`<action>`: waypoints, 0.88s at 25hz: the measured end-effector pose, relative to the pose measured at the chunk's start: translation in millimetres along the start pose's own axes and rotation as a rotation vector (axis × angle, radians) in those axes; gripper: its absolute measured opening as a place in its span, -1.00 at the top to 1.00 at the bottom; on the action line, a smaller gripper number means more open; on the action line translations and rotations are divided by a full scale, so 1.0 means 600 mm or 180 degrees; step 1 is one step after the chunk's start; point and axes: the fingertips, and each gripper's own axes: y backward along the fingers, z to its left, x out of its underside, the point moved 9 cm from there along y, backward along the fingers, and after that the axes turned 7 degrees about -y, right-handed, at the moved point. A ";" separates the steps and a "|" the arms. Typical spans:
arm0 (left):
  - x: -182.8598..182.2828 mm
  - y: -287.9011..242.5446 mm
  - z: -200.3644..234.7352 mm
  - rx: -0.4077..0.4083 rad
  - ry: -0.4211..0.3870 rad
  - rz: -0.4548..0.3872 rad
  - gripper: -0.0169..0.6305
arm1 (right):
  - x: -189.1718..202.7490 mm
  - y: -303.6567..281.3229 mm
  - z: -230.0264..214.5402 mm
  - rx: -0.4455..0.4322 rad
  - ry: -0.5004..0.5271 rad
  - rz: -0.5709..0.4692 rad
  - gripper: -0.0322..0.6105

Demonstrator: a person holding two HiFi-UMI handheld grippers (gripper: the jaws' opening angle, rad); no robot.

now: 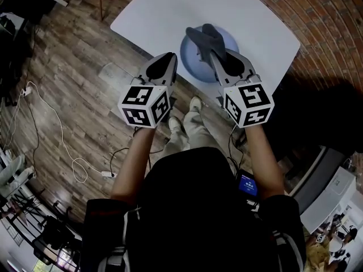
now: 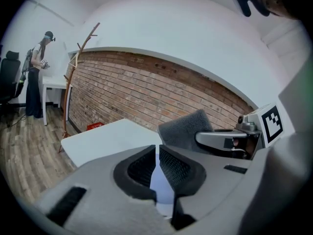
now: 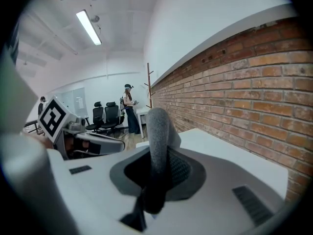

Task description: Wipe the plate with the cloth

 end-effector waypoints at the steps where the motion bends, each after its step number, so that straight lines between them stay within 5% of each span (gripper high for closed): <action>1: -0.002 0.010 -0.003 0.0005 -0.0019 -0.0019 0.83 | -0.002 0.007 0.010 -0.0002 -0.0002 -0.0030 0.73; 13: -0.065 0.110 -0.032 0.0165 -0.0461 -0.0389 0.89 | -0.059 0.074 0.098 0.0070 0.0162 -0.0443 0.73; 22: -0.115 0.190 -0.079 0.0397 -0.0537 -0.0791 0.89 | -0.103 0.151 0.149 0.0134 0.0186 -0.0789 0.73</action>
